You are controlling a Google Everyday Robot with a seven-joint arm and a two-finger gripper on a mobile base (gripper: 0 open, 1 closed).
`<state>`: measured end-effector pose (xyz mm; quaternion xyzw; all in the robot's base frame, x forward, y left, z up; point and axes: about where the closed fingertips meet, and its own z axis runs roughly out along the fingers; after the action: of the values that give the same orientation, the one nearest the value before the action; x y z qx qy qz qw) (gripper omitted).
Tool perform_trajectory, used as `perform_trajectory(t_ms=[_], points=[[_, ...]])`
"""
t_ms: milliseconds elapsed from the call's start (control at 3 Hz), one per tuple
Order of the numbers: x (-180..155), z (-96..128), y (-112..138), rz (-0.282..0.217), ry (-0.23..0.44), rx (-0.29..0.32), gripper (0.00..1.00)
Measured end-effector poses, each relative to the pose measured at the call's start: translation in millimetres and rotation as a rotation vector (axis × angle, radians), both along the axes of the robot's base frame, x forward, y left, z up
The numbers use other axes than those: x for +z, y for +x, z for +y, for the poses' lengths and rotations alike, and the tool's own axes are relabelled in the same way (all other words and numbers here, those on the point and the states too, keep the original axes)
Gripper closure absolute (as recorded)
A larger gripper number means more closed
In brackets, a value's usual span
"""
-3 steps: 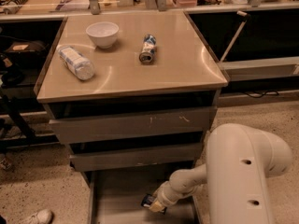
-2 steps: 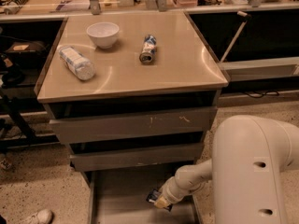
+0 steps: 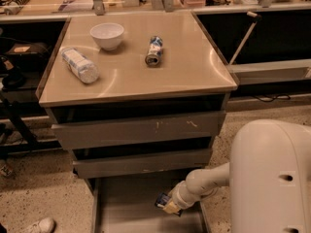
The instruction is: Pick rxbar blueberry from bottom drawer and place on counter
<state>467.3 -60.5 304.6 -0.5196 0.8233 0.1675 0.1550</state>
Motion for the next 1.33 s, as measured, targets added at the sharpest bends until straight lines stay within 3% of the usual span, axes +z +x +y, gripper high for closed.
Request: perform_trajectory(t_ms=[667, 1000, 1333], points=[[81.5, -27.4, 1.3, -0.047, 0.005, -0.034, 1.00], [131.5, -32.8, 5.8, -0.096, -0.006, -0.052, 1.00], [153.8, -34.7, 12.0, -0.129, -0.012, -0.055, 1.00]])
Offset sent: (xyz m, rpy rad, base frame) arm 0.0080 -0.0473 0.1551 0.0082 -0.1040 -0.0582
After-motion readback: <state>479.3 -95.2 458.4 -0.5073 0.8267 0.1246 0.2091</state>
